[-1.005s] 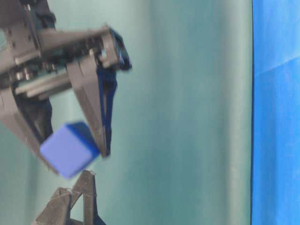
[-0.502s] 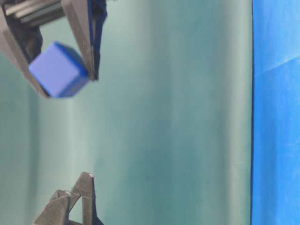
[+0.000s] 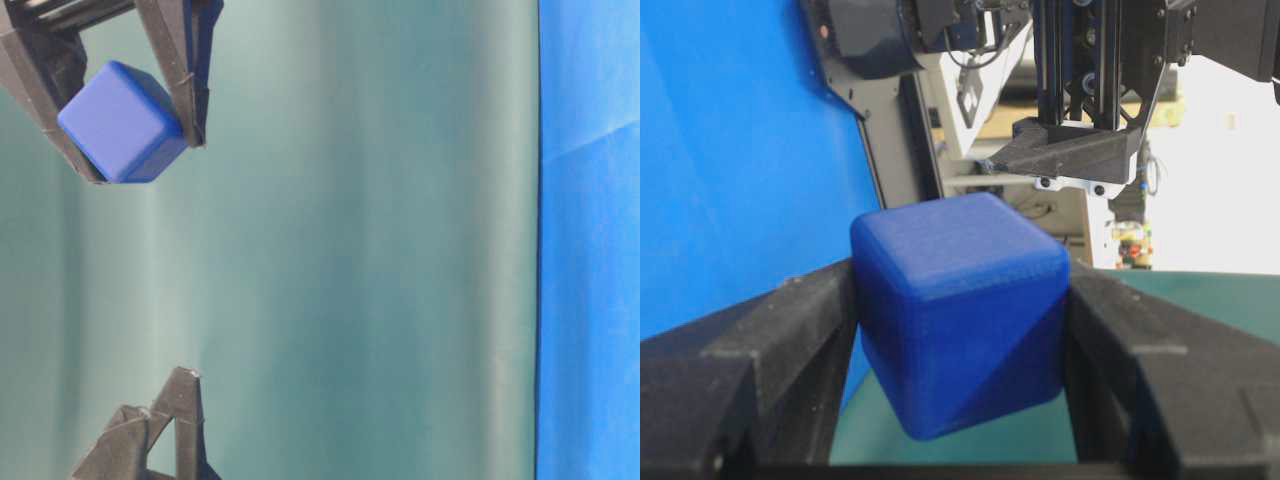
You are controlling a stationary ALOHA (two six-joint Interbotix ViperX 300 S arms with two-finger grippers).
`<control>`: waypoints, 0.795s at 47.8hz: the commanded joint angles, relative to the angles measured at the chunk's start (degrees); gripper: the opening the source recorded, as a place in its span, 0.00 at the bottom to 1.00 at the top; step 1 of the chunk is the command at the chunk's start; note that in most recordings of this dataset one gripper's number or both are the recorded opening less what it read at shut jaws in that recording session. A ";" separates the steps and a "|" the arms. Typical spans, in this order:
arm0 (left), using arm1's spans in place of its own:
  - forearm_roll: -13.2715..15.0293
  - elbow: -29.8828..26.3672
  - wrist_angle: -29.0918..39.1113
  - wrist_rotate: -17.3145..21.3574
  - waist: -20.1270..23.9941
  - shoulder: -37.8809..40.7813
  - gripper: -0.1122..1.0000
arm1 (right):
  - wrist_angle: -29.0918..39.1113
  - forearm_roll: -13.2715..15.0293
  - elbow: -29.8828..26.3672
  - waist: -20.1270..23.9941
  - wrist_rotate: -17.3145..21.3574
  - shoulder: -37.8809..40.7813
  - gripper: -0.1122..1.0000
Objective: Handover the blue block to the right arm after grasping it with the left arm, then place it in the designated position.
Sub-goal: 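Open the left gripper and pull the cube away with the right gripper, then carry the cube with the right gripper and lower it toward the table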
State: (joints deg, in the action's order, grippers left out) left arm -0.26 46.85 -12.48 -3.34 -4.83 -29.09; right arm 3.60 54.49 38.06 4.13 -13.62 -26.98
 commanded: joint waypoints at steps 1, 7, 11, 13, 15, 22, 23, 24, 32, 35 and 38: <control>-0.18 -0.70 -0.18 0.09 -0.18 -0.70 0.94 | -0.18 -1.49 -0.62 0.35 1.23 -0.70 0.49; -0.18 -0.70 -0.09 0.09 -0.18 -0.70 0.94 | 0.00 -7.21 -0.44 0.26 7.03 -1.41 0.49; -0.18 -0.70 -0.09 0.00 -0.26 -0.70 0.94 | 0.18 -10.72 -0.44 0.35 11.95 -1.85 0.49; -0.18 -0.79 0.00 0.00 -0.35 -0.70 0.94 | 0.35 -12.22 -0.35 0.26 14.50 -2.11 0.49; -0.18 -0.79 -0.09 0.09 -0.35 -0.70 0.94 | 0.62 -13.45 -0.35 0.26 17.14 -2.37 0.49; -0.18 -0.88 -0.09 0.09 -0.70 -0.70 0.94 | 1.49 -16.61 0.09 0.26 27.33 -3.69 0.49; -0.18 -0.88 -0.09 0.09 -0.70 -0.70 0.94 | 1.58 -16.79 0.18 0.26 28.65 -3.96 0.49; -0.18 -0.97 -0.09 0.09 -0.70 -0.70 0.94 | 1.67 -17.05 0.18 0.35 29.97 -4.13 0.49; -0.18 -1.05 -0.09 0.09 -1.23 -0.70 0.94 | 2.99 -17.31 0.53 0.26 41.04 -4.92 0.49; -0.18 -1.14 -0.09 0.09 -1.23 -0.62 0.94 | 4.13 -17.31 0.53 0.35 43.59 -4.92 0.49; -0.18 -1.14 -0.09 0.09 -1.23 -0.62 0.94 | 5.63 -17.23 0.53 0.35 45.26 -4.92 0.49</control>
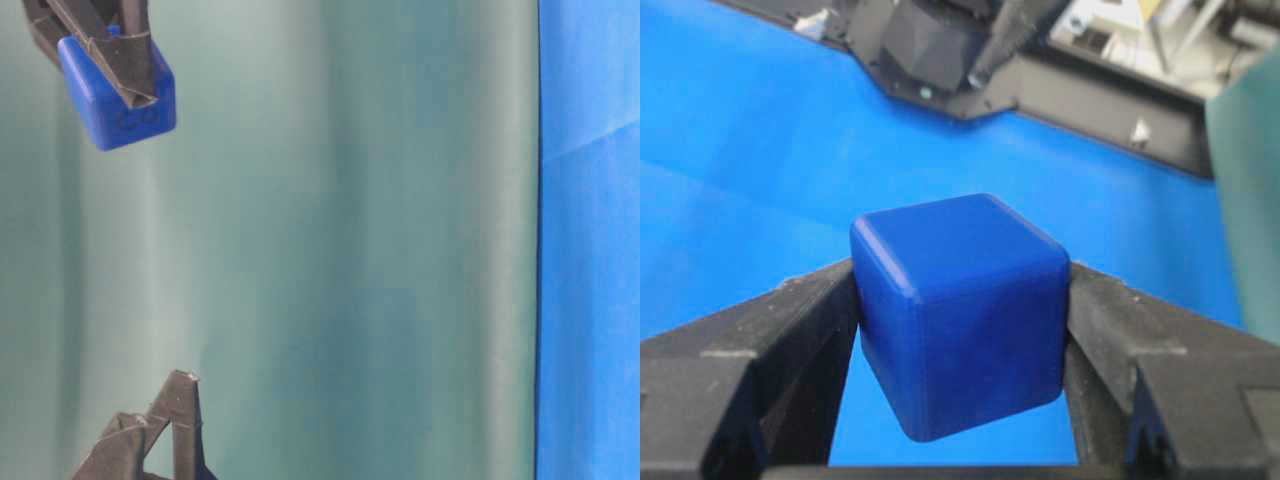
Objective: Handover the blue block to the right arm after grasping it with the left arm, then place it in the designated position.
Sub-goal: 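Carry the cube with the right gripper and lower it toward the table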
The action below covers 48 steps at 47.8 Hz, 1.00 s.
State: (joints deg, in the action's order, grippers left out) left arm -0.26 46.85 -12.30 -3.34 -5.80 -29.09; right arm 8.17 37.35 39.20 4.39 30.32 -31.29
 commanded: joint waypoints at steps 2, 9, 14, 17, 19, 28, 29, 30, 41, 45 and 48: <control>-0.18 -1.14 -0.26 0.09 -0.26 -0.62 0.94 | 1.58 -0.09 -0.62 0.00 1.58 -0.62 0.49; -0.18 -1.14 -0.26 0.09 -0.26 -0.62 0.94 | 2.20 -0.09 -0.62 0.00 1.58 -0.62 0.49; -0.18 -1.23 -0.26 0.00 -0.26 -0.62 0.94 | 2.20 -0.09 -0.79 0.09 1.58 -0.62 0.49; -0.18 -1.14 -0.26 0.00 -0.35 -0.62 0.94 | 2.20 -0.09 -0.79 0.09 1.58 -0.62 0.49; -0.18 -1.14 -0.26 0.00 -0.35 -0.62 0.94 | 2.20 -0.09 -0.79 0.09 1.58 -0.62 0.49; -0.18 -1.14 -0.26 0.00 -0.35 -0.70 0.94 | 2.20 -0.09 -0.79 0.09 1.76 -0.62 0.49; -0.18 -1.23 -0.26 0.00 -0.35 -0.70 0.94 | 2.20 -0.09 -0.79 0.09 1.76 -0.62 0.49; -0.18 -1.23 -0.26 0.00 -0.35 -0.70 0.94 | 2.20 -0.09 -0.79 0.09 1.85 -0.62 0.49; -0.18 -1.23 -0.26 0.00 -0.35 -0.70 0.94 | 2.20 -0.09 -0.79 0.09 1.85 -0.62 0.49; -0.18 -1.14 -0.26 0.00 -0.35 -0.62 0.94 | 2.20 -0.09 -0.79 0.00 1.85 -0.62 0.49; -0.18 -1.14 -0.26 0.00 -0.35 -0.70 0.94 | 2.20 -0.09 -0.79 0.09 1.85 -0.62 0.49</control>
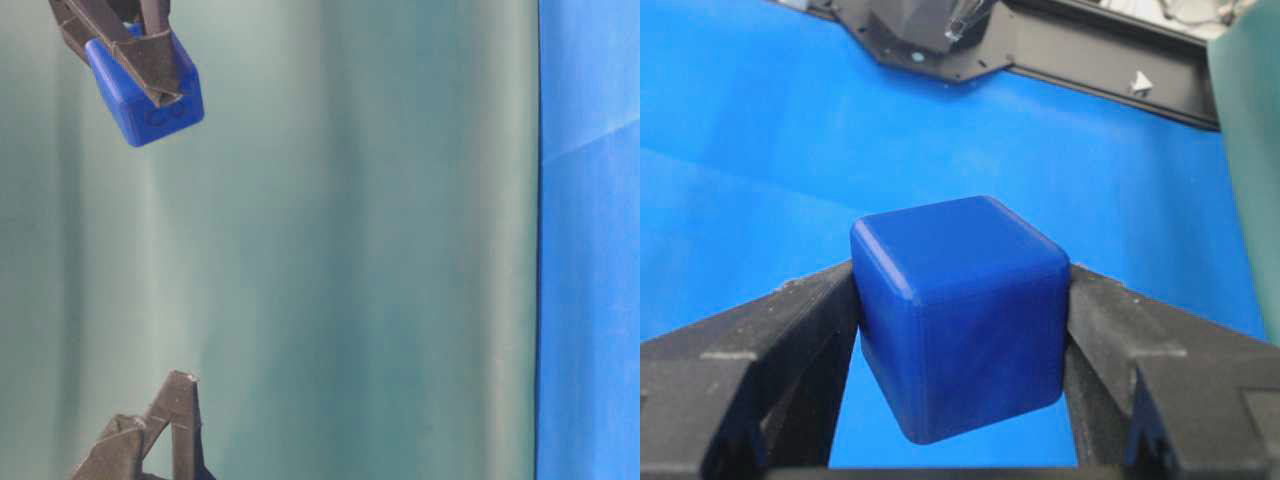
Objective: Handover the blue block to the right arm after grasping it with the left arm, then place it in the designated position.
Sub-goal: 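Carry the cube with the right gripper and lower it toward the table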
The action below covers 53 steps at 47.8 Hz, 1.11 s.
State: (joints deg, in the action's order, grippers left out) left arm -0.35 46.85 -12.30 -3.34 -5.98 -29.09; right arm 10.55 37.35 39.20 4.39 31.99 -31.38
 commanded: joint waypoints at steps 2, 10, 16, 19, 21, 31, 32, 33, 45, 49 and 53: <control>-0.09 -1.14 -0.26 0.00 -0.18 -0.62 0.94 | -0.26 -0.09 -0.79 0.00 0.18 -0.53 0.49; -0.09 -1.14 -0.26 0.00 -0.18 -0.70 0.94 | -0.18 -0.09 -0.79 0.09 0.18 -0.53 0.49; -0.09 -1.14 -0.26 0.00 -0.18 -0.70 0.94 | -0.18 -0.09 -0.79 0.09 0.18 -0.53 0.49; -0.09 -1.23 -0.26 0.00 -0.26 -0.70 0.94 | -0.18 -0.09 -0.79 0.09 0.18 -0.53 0.49; -0.09 -1.14 -0.26 0.00 -0.18 -0.70 0.94 | -0.18 -0.09 -0.79 0.09 0.18 -0.53 0.49; -0.09 -1.23 -0.26 0.00 -0.18 -0.70 0.94 | -0.18 -0.09 -0.79 0.09 0.18 -0.53 0.49; -0.09 -1.14 -0.26 0.00 -0.18 -0.70 0.94 | -0.18 -0.09 -0.79 0.09 0.18 -0.53 0.49; -0.09 -1.14 -0.26 0.00 -0.18 -0.70 0.94 | -0.18 -0.09 -0.70 0.00 0.26 -0.53 0.49; -0.09 -1.23 -0.26 0.00 -0.18 -0.70 0.94 | 0.09 -0.26 -0.70 0.00 0.35 -0.53 0.49; -0.09 -1.23 -0.26 0.00 -0.18 -0.70 0.94 | 0.18 -0.35 -0.62 0.09 0.53 -0.44 0.49; -0.09 -1.23 -0.26 0.00 -0.18 -0.70 0.94 | 1.41 -0.70 -0.44 0.26 0.70 -0.26 0.49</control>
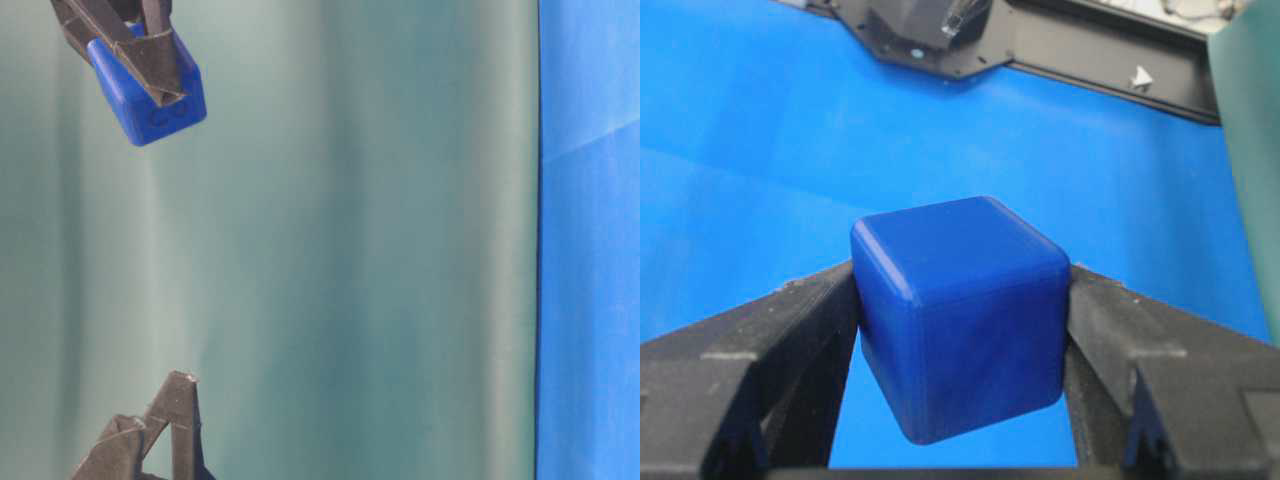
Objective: Handover the blue block to the right arm after grasping it with the left arm, then place it in the designated position.
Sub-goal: 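Carry the cube with the right gripper and lower it toward the table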
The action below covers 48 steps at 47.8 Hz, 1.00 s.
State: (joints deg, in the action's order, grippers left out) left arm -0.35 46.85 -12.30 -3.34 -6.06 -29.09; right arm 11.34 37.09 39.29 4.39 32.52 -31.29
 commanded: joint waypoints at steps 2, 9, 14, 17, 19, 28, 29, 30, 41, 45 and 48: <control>-0.09 -1.32 -0.26 0.00 -0.09 -0.70 0.94 | 1.67 -0.79 -0.44 0.44 0.53 -0.09 0.49; -0.09 -1.41 -0.26 0.00 -0.09 -0.70 0.94 | 8.44 -3.16 -0.44 1.41 1.41 0.88 0.49; -0.09 -1.49 -0.26 0.09 -0.09 -0.70 0.94 | 13.10 -4.66 -0.44 2.11 1.41 1.23 0.49; -0.09 -1.58 -0.26 0.09 -0.09 -0.70 0.94 | 15.29 -5.45 -0.44 2.46 1.41 1.23 0.49; -0.09 -1.67 -0.26 0.09 -0.09 -0.62 0.94 | 16.26 -5.89 -0.44 2.72 1.41 1.23 0.49; -0.09 -1.67 -0.26 0.09 -0.09 -0.70 0.94 | 16.52 -6.15 -0.44 2.90 1.32 1.23 0.49; -0.09 -1.67 -0.26 0.09 -0.09 -0.70 0.94 | 16.52 -6.15 -0.44 2.90 1.32 1.23 0.49; -0.09 -1.58 -0.26 0.09 -0.09 -0.70 0.94 | 16.52 -6.15 -0.44 2.90 1.32 1.23 0.49; -0.09 -1.67 -0.26 0.00 -0.09 -0.70 0.94 | 16.35 -6.24 -0.35 2.90 1.41 1.23 0.49; -0.09 -1.58 -0.26 0.00 -0.09 -0.70 0.94 | 16.17 -6.15 -0.44 2.90 1.41 1.23 0.49; -0.09 -1.58 -0.26 0.00 -0.09 -0.70 0.94 | 16.08 -6.24 -0.44 2.90 1.41 1.23 0.49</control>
State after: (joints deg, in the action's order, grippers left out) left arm -0.26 46.67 -12.22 -3.34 -6.06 -29.09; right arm 27.86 30.94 39.64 7.12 33.84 -29.79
